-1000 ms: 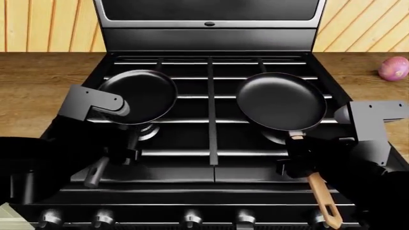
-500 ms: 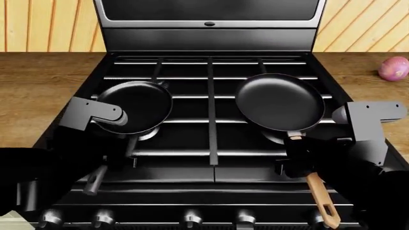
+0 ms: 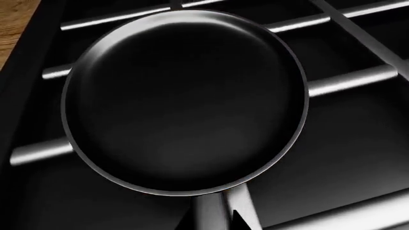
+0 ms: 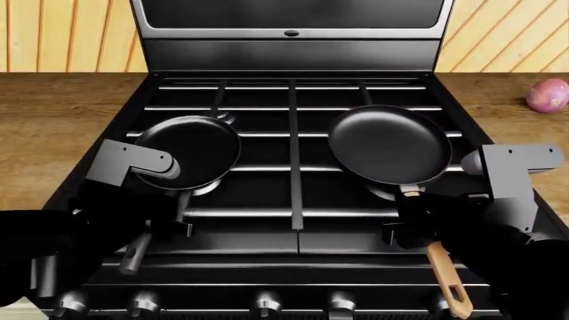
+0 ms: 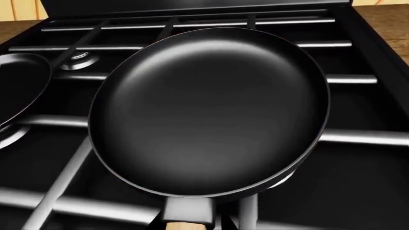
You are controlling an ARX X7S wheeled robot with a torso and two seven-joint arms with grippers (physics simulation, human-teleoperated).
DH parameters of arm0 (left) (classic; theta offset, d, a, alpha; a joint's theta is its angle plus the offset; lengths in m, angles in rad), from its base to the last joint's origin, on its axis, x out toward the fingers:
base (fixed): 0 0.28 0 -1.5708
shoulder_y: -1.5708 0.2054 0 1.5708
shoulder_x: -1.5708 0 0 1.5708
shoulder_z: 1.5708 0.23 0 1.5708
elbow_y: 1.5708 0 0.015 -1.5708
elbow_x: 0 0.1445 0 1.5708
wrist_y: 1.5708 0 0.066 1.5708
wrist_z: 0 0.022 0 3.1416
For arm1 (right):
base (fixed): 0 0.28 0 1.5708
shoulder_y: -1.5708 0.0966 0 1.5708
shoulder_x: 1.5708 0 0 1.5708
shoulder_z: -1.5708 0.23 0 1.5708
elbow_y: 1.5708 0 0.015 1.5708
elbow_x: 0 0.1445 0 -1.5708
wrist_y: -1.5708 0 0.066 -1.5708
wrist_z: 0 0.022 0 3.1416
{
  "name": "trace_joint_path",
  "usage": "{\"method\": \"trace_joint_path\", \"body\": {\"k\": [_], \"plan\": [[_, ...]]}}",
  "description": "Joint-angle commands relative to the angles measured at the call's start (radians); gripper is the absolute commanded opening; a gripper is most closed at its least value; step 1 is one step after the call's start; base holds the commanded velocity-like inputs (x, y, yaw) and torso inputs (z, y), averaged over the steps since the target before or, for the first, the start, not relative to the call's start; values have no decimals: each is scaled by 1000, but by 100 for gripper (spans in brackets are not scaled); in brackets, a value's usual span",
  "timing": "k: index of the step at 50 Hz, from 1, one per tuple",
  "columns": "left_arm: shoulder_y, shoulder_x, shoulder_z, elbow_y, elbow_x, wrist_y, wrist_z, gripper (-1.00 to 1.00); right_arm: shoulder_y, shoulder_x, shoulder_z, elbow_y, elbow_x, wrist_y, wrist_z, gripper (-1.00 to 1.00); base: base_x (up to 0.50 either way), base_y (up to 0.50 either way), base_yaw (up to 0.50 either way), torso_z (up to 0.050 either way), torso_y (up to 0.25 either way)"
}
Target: Place both pans onto different burners. Then place the onion and the steak on different pans.
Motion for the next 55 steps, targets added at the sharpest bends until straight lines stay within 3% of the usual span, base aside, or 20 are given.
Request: {"method": "trace_joint_path", "body": {"k": [1, 20, 55], "plan": [[-23, 3, -14, -1, 44, 4, -21, 100, 20, 2, 28, -5, -33, -16, -12, -100, 0, 0, -3, 10, 0], [-52, -2, -17, 17, 3, -19, -49, 100, 31, 8, 20, -6, -26, -22, -9, -100, 0, 0, 0, 1, 2], [-185, -66, -124, 138, -254, -25, -200, 100, 106, 8, -26, 73, -92, -11, -40, -100, 0, 0, 0, 1, 2]]}}
